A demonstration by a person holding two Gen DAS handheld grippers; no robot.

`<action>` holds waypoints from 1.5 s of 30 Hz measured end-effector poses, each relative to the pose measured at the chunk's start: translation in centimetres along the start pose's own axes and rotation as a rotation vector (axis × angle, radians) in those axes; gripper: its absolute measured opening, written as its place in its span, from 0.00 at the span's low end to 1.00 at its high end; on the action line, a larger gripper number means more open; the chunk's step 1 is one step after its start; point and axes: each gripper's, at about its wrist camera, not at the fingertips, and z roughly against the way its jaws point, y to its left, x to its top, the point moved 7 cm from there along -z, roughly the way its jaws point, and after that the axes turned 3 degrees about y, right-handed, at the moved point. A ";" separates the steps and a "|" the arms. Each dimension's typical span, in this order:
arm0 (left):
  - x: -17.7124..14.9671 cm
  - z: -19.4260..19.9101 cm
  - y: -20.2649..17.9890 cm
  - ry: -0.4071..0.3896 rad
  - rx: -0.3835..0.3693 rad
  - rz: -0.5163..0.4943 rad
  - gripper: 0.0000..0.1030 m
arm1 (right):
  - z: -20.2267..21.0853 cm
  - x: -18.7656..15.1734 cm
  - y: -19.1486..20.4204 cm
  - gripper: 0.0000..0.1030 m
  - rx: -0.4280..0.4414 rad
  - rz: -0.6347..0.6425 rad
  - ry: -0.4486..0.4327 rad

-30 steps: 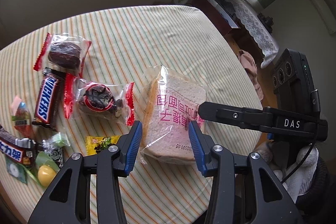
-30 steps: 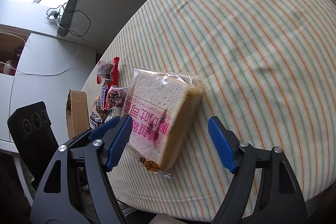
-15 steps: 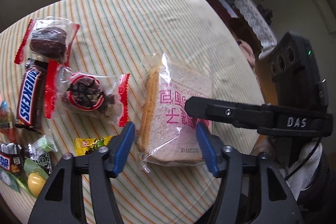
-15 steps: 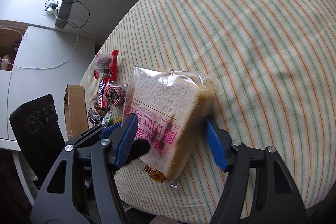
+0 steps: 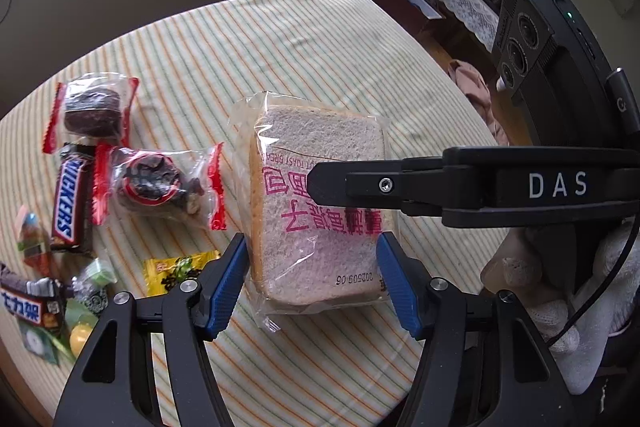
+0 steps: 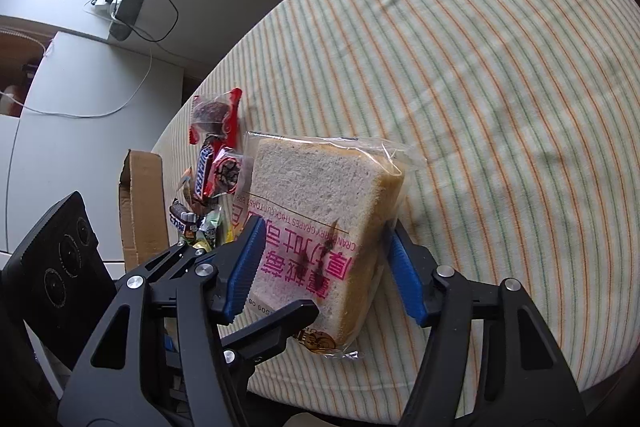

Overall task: Organize snacks
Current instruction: 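Carry the bread loaf with the right tool into the cardboard box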

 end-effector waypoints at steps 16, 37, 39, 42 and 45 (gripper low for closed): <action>-2.0 7.9 5.7 -0.172 0.054 0.184 0.61 | -0.8 -0.1 10.4 0.61 0.031 0.212 0.036; -9.8 17.9 15.5 -0.385 0.199 0.492 0.61 | -7.0 -4.9 27.7 0.61 0.107 0.544 0.174; -10.8 18.5 16.3 -0.397 0.211 0.514 0.61 | -7.7 -5.6 29.1 0.61 0.112 0.577 0.189; -12.1 19.4 17.8 -0.412 0.226 0.553 0.61 | -8.8 -6.5 30.5 0.61 0.121 0.605 0.213; -13.4 19.9 19.0 -0.418 0.252 0.582 0.61 | -10.1 -7.3 31.9 0.61 0.127 0.635 0.235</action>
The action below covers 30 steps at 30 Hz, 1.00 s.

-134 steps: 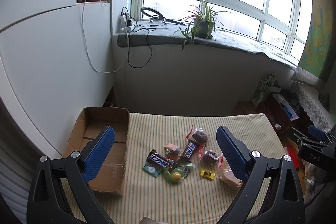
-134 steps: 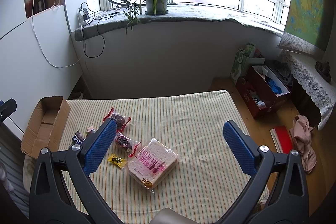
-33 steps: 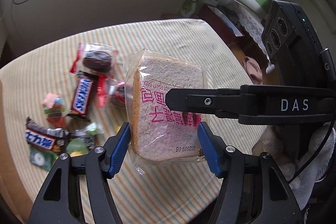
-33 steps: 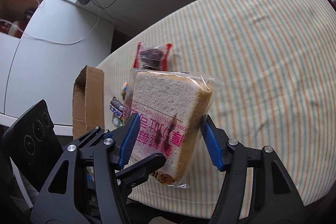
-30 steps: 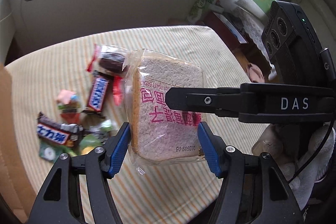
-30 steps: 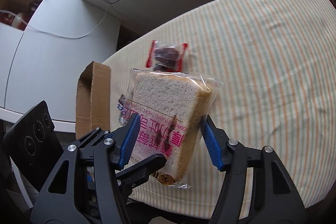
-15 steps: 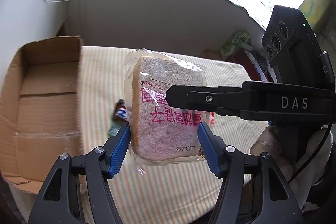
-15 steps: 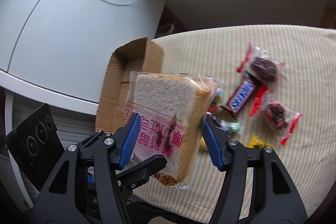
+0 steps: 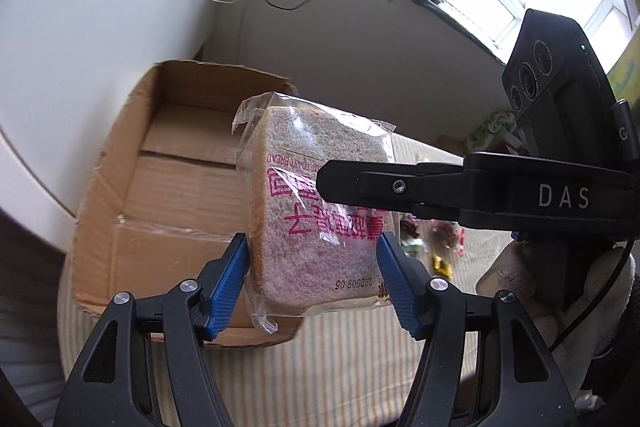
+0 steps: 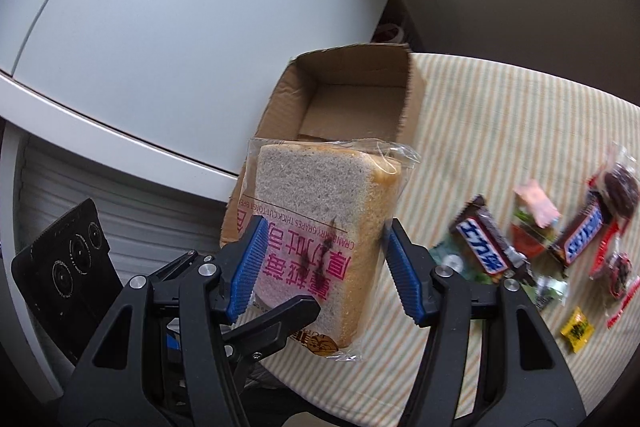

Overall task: Organize snacks
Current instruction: 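Carry the bread loaf with the right tool into the cardboard box, then open the right tool and withdraw it from the box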

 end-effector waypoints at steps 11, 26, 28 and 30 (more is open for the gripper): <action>-0.1 0.8 5.0 -0.006 0.059 0.052 0.61 | -3.7 0.6 2.1 0.61 0.001 0.052 0.067; -0.5 1.1 5.8 -0.010 0.096 0.059 0.61 | -3.4 1.1 1.4 0.61 -0.032 0.059 0.052; -0.5 1.1 5.6 -0.008 0.092 0.055 0.61 | -2.9 1.0 1.3 0.61 -0.033 0.060 0.044; -0.2 1.1 5.2 -0.013 0.096 0.048 0.61 | -2.2 0.9 1.1 0.61 -0.037 0.062 0.034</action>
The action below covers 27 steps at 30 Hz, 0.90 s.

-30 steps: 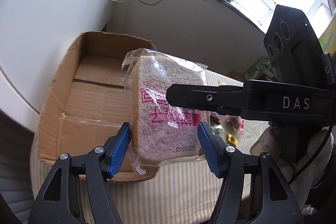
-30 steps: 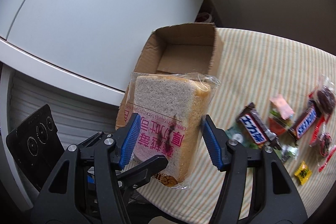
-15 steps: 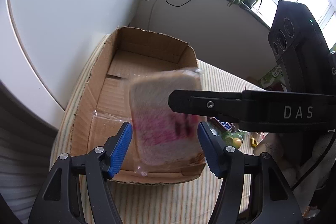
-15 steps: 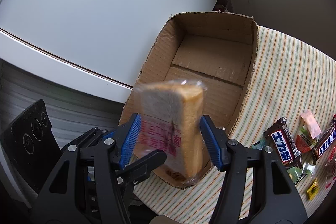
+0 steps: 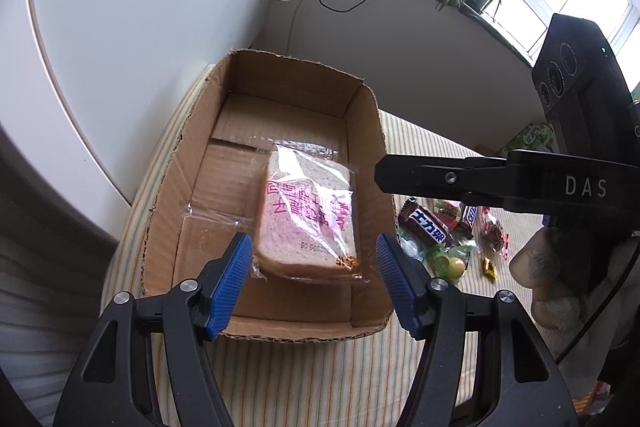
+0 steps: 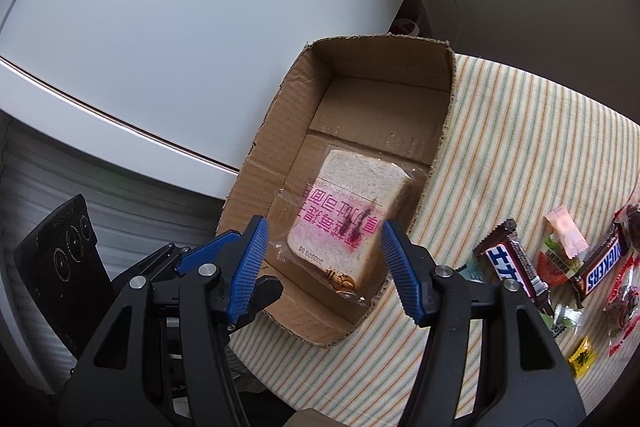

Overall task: Organize snacks
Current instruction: 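Open the right tool and withdraw it from the box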

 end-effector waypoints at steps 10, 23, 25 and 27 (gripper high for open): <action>-0.6 1.0 -2.9 -0.029 -0.013 -0.051 0.61 | 4.5 -1.0 -2.9 0.61 -0.073 0.013 -0.084; -2.4 -0.5 -9.3 0.008 -0.088 -0.159 0.61 | 11.6 -6.5 -13.3 0.61 -0.220 -0.088 -0.160; -2.8 -0.9 -10.1 0.018 -0.093 -0.177 0.61 | 11.8 -7.8 -14.8 0.61 -0.254 -0.098 -0.154; -3.2 -1.5 -11.0 0.031 -0.102 -0.186 0.61 | 11.8 -9.1 -16.5 0.61 -0.296 -0.109 -0.148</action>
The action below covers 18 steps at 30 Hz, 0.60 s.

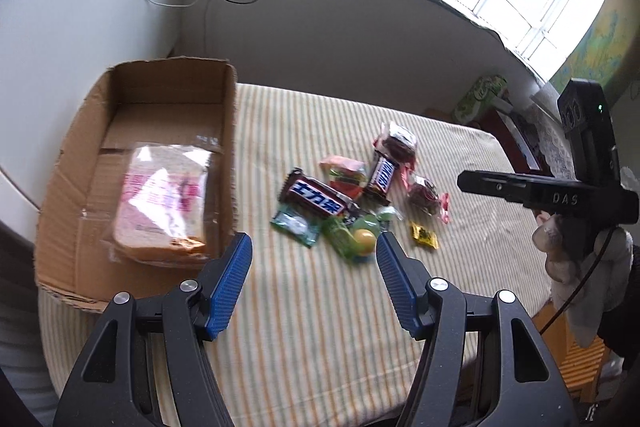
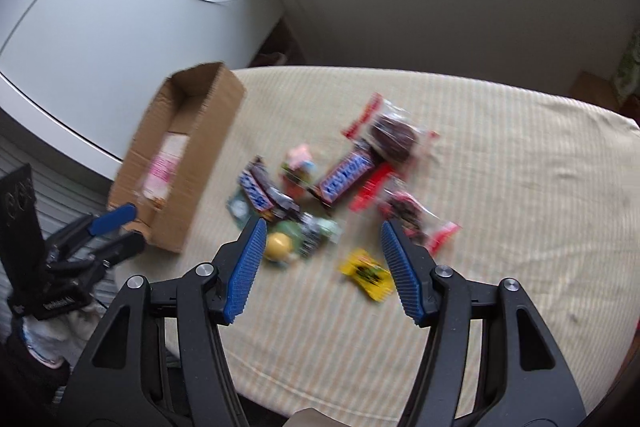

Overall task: Organize snacks
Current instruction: 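Open the right tool and withdraw it from the box, then grasp the red-wrapped pastry with the right tool while the left grasps green candy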

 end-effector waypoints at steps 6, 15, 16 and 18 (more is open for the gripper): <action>-0.7 -2.1 -2.0 0.038 -0.044 0.006 0.58 | -1.0 -2.3 -4.1 0.61 -0.102 0.019 0.021; -1.8 -5.4 -3.4 0.092 -0.063 0.072 0.41 | -1.8 -2.0 -6.4 0.61 -0.115 0.051 0.017; -1.9 -5.5 -3.6 0.094 -0.064 0.073 0.40 | -1.9 -2.1 -6.4 0.61 -0.117 0.057 0.020; -2.2 -5.7 -4.4 0.095 -0.066 0.044 0.40 | -2.0 -2.4 -6.6 0.61 -0.122 0.080 0.024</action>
